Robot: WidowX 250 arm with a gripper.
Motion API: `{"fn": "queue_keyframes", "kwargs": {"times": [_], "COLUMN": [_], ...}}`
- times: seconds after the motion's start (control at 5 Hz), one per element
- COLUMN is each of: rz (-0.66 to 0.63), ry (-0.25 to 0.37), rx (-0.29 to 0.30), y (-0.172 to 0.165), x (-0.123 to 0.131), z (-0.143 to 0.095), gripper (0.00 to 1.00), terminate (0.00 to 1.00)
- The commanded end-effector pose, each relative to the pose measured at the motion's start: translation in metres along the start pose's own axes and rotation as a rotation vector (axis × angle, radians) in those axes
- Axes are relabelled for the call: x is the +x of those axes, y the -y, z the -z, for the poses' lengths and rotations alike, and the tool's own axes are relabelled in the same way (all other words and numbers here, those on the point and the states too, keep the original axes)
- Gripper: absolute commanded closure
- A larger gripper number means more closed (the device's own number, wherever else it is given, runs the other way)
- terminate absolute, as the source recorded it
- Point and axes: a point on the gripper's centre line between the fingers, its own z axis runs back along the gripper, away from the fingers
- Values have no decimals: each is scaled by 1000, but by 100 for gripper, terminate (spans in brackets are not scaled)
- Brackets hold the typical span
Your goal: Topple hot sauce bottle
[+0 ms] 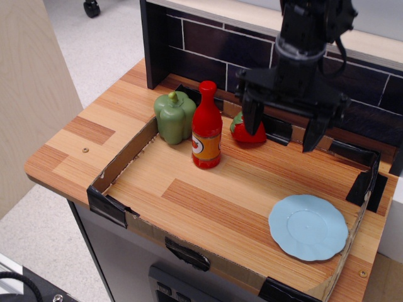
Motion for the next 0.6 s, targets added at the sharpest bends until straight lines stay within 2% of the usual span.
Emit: {"fn": "queue_keyframes", "kwargs": {"times": [0.0, 0.2, 0.4], "rz": [-32, -56, -78], "ry": [-86, 11, 114], "rx": [-39, -8, -6], "y": [-15, -33, -57], "x": [-24, -30, -21], "z": [-21, -26, -36], "gripper": [0, 0, 0], "terminate": [0, 0, 0]}}
